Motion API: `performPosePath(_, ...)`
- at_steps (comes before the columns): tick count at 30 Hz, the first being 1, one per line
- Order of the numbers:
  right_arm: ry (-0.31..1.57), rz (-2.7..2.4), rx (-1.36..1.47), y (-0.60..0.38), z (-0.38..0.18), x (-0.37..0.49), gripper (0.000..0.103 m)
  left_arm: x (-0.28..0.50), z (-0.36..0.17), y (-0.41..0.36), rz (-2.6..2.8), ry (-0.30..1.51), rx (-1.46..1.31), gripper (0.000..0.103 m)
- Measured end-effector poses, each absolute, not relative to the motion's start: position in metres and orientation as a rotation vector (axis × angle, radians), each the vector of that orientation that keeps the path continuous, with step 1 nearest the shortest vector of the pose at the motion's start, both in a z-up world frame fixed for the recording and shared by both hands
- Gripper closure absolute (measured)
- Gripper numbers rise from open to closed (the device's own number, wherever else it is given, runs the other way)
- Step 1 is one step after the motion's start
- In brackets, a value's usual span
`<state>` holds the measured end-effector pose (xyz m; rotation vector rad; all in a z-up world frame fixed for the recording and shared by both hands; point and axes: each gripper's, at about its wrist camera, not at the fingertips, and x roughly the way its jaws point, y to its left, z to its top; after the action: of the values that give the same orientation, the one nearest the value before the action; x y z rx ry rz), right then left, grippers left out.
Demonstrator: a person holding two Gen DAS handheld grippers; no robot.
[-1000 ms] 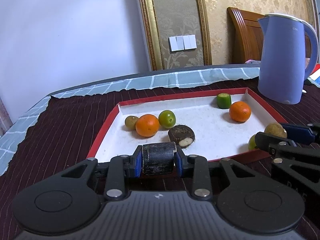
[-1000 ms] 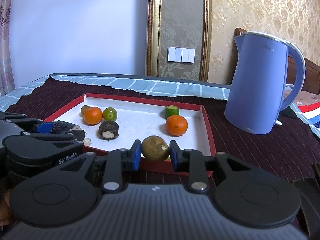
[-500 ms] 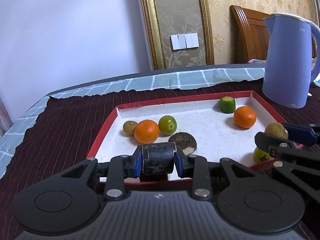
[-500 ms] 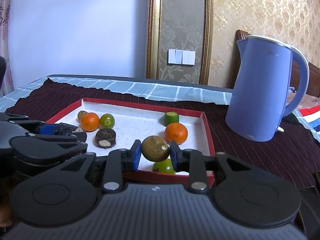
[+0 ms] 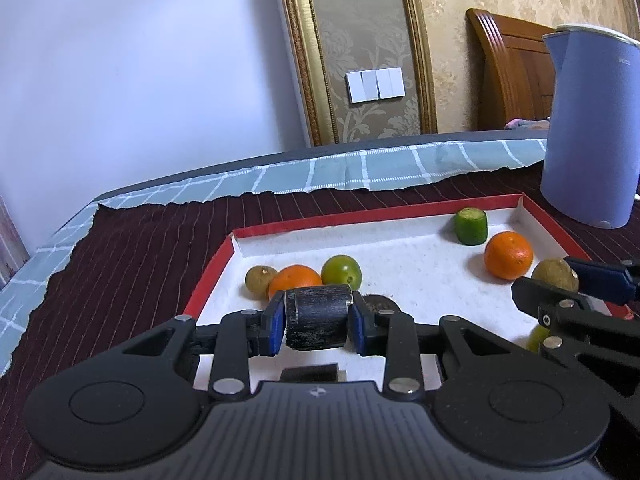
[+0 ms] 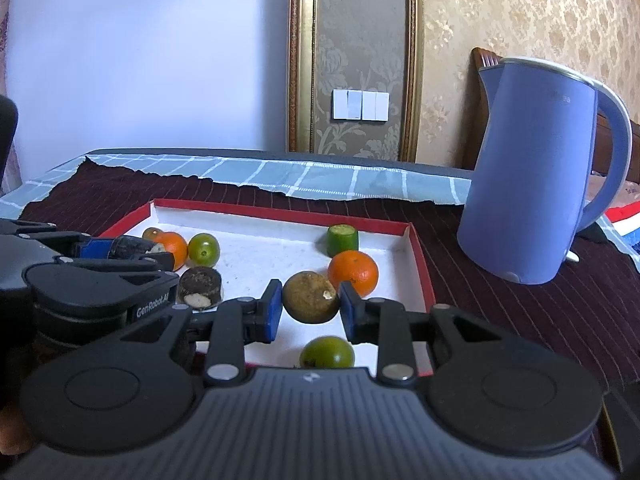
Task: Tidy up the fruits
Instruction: 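Lift the dark cylindrical piece and brown round fruit and carry them over the tray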
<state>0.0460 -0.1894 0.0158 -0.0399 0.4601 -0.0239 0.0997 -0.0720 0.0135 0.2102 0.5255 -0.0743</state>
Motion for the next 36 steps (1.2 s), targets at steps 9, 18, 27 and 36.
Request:
performPosePath(9,0.463,-0.026,-0.034,-0.193,0.025,0.064,0.075,0.115,0.015,-0.073,-0.067,0.532,0.211,0.071)
performPosePath(18,0.476,-0.033,-0.023,-0.197,0.026,0.080,0.075,0.123,0.017,-0.075,-0.065,0.529,0.212,0.071)
performPosePath(27,0.474,-0.042,-0.007,-0.199,0.025,0.087,0.074,0.134,0.016,-0.077,-0.056,0.533,0.207,0.071)
performPosePath(36,0.479,-0.049,0.006,-0.205,0.022,0.098,0.075,0.147,0.013,-0.077,-0.047,0.534,0.206,0.071)
